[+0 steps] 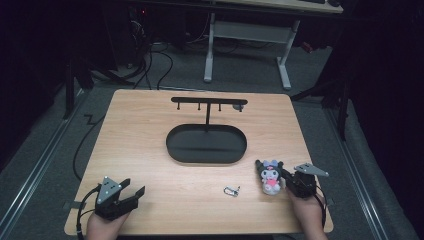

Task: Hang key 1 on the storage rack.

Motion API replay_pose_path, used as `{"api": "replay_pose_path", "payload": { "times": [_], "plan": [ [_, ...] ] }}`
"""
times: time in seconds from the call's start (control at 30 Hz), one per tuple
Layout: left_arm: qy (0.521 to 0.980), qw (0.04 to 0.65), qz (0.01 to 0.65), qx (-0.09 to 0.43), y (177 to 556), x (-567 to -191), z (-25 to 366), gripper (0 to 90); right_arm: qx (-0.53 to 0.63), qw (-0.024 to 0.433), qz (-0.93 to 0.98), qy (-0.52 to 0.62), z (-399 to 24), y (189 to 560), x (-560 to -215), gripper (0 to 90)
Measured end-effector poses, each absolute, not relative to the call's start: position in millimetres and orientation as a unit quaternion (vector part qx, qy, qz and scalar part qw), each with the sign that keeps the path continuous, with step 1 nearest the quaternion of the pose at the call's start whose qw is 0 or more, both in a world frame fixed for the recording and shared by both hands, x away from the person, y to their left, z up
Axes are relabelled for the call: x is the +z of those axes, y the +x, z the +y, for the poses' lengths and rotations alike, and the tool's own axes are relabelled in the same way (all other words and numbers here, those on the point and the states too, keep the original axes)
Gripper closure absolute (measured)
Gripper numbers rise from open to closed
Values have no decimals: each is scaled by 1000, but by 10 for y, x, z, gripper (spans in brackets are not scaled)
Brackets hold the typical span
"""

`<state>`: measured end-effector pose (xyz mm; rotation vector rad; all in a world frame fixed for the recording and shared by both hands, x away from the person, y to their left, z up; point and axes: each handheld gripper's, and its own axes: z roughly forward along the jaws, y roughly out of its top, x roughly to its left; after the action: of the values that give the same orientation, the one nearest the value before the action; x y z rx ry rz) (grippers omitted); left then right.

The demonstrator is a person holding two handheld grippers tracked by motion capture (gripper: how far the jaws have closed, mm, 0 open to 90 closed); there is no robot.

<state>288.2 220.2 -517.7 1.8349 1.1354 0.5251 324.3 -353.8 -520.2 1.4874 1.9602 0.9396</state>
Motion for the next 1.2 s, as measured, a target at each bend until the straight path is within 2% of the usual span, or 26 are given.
{"api": "replay_pose_path", "payload": {
  "times": [0.23,0.4,0.63,1.03,1.2],
  "plan": [
    [726,449,471,223,2809,-5147,2318,379,350,255,719,544,-3534,3284,-5175,898],
    [729,448,465,226,2829,-5133,2287,379,353,260,715,544,-3535,3235,-5160,866],
    [742,450,448,218,2992,-5113,2094,379,360,254,706,554,-3595,2995,-5169,811],
    [759,454,418,206,3216,-5087,1820,380,362,251,696,567,-3673,2682,-5186,787],
    [765,450,417,197,3233,-4987,1818,366,363,248,699,564,-3656,2634,-5184,771]
  ]
}}
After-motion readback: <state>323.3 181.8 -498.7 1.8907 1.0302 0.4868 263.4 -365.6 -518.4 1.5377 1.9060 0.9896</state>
